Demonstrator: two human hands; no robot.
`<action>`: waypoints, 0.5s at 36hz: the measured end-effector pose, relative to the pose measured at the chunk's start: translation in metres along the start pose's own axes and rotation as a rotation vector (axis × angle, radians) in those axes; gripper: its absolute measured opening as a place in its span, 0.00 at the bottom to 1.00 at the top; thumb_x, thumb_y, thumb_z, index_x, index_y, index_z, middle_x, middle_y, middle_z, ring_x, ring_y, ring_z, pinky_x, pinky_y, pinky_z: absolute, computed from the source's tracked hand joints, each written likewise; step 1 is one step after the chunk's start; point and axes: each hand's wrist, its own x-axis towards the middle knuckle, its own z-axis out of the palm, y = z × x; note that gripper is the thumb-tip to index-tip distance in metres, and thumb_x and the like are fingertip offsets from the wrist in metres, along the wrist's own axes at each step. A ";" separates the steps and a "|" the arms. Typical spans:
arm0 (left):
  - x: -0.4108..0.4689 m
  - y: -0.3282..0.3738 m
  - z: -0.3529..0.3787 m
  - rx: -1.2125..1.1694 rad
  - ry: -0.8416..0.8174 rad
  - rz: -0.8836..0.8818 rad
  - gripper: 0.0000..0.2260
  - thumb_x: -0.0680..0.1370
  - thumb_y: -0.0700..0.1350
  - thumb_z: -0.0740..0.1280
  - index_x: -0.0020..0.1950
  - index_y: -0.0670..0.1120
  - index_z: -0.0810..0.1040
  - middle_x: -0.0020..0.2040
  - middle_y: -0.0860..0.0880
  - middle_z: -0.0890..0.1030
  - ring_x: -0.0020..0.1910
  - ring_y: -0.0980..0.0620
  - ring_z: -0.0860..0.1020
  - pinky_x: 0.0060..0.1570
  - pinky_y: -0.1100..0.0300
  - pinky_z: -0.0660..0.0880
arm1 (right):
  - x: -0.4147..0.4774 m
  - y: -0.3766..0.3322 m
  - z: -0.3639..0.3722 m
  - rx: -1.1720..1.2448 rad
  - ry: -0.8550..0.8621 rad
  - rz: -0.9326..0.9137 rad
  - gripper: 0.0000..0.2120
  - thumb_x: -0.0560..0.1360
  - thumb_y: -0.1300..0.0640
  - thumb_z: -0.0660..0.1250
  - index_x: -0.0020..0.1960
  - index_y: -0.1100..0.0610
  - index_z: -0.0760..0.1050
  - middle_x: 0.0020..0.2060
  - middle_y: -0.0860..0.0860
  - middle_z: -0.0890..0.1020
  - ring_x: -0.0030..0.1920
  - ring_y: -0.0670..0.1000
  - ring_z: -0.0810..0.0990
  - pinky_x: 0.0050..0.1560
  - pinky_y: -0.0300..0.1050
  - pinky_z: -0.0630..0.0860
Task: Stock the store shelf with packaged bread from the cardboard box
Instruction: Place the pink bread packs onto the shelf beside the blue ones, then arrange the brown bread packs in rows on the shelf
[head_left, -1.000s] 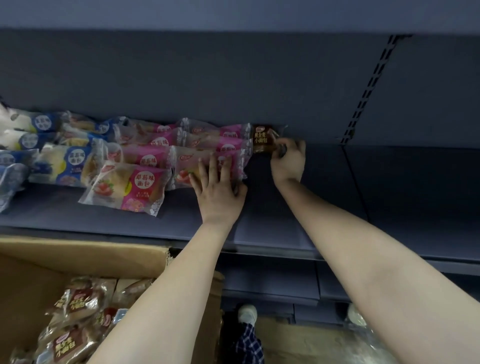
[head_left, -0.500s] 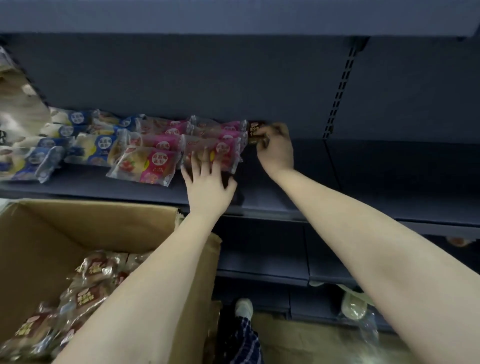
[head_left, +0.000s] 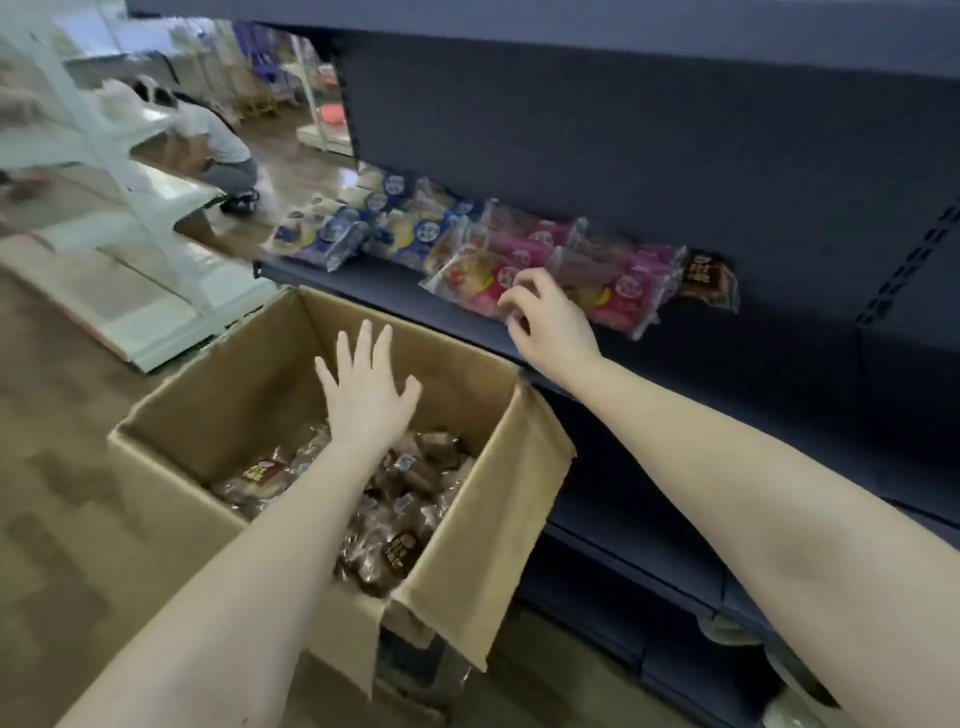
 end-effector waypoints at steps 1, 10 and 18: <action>-0.002 -0.010 -0.005 0.010 0.002 -0.030 0.30 0.79 0.53 0.60 0.78 0.49 0.54 0.79 0.48 0.52 0.78 0.44 0.46 0.73 0.38 0.45 | 0.007 -0.011 0.008 0.028 -0.010 -0.031 0.10 0.77 0.60 0.63 0.57 0.59 0.77 0.63 0.54 0.71 0.51 0.55 0.77 0.42 0.46 0.73; -0.031 -0.106 -0.028 0.092 -0.326 -0.219 0.28 0.79 0.54 0.58 0.78 0.50 0.55 0.79 0.50 0.54 0.77 0.43 0.50 0.73 0.39 0.47 | 0.042 -0.122 0.084 0.246 -0.131 -0.177 0.09 0.76 0.60 0.64 0.56 0.57 0.76 0.62 0.52 0.70 0.53 0.53 0.77 0.49 0.46 0.75; -0.015 -0.134 -0.015 0.112 -0.470 -0.163 0.27 0.79 0.53 0.58 0.77 0.50 0.57 0.77 0.50 0.59 0.76 0.44 0.54 0.73 0.38 0.48 | 0.041 -0.172 0.149 0.302 -0.274 -0.190 0.10 0.77 0.59 0.63 0.57 0.55 0.75 0.63 0.49 0.69 0.47 0.50 0.77 0.44 0.47 0.77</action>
